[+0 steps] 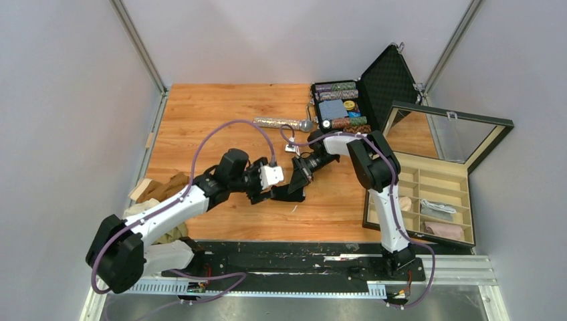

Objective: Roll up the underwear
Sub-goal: Roll the underwear to the center of the board.

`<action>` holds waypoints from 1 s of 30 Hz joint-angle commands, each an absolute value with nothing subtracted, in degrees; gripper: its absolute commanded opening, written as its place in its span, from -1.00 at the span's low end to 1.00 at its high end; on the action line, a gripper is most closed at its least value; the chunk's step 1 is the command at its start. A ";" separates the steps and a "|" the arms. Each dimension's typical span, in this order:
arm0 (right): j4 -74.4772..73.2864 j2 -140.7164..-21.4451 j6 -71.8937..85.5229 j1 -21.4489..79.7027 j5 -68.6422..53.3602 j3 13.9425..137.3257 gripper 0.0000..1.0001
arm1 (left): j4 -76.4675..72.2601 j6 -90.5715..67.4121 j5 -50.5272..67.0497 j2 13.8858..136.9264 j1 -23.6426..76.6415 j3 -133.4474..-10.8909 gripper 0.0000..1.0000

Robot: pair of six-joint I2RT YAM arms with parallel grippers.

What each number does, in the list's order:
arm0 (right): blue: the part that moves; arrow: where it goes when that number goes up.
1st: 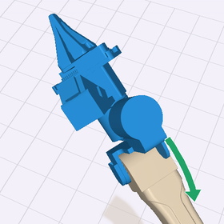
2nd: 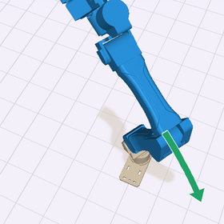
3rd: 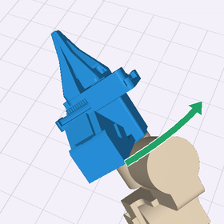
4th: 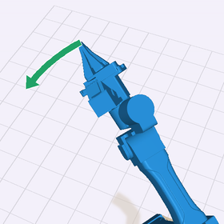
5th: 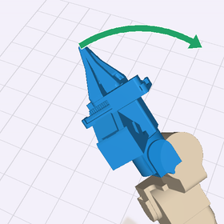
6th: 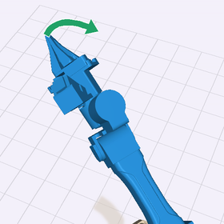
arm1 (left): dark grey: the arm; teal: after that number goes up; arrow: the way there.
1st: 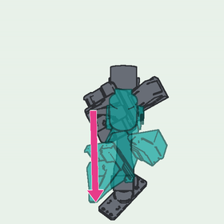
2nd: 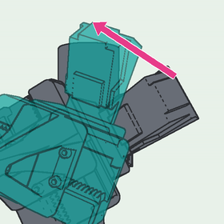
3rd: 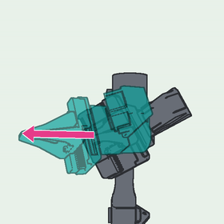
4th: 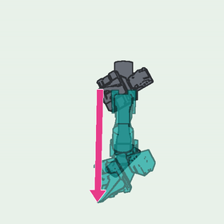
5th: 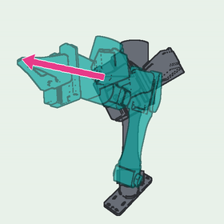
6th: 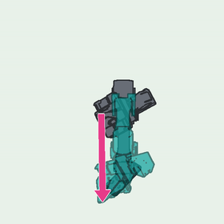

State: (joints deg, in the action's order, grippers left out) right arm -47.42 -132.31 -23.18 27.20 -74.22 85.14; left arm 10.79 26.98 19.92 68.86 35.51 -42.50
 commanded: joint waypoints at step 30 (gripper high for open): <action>-48.20 -146.23 -14.94 24.96 -64.12 88.26 -0.97 | -8.34 65.48 18.95 93.05 46.14 -39.15 0.25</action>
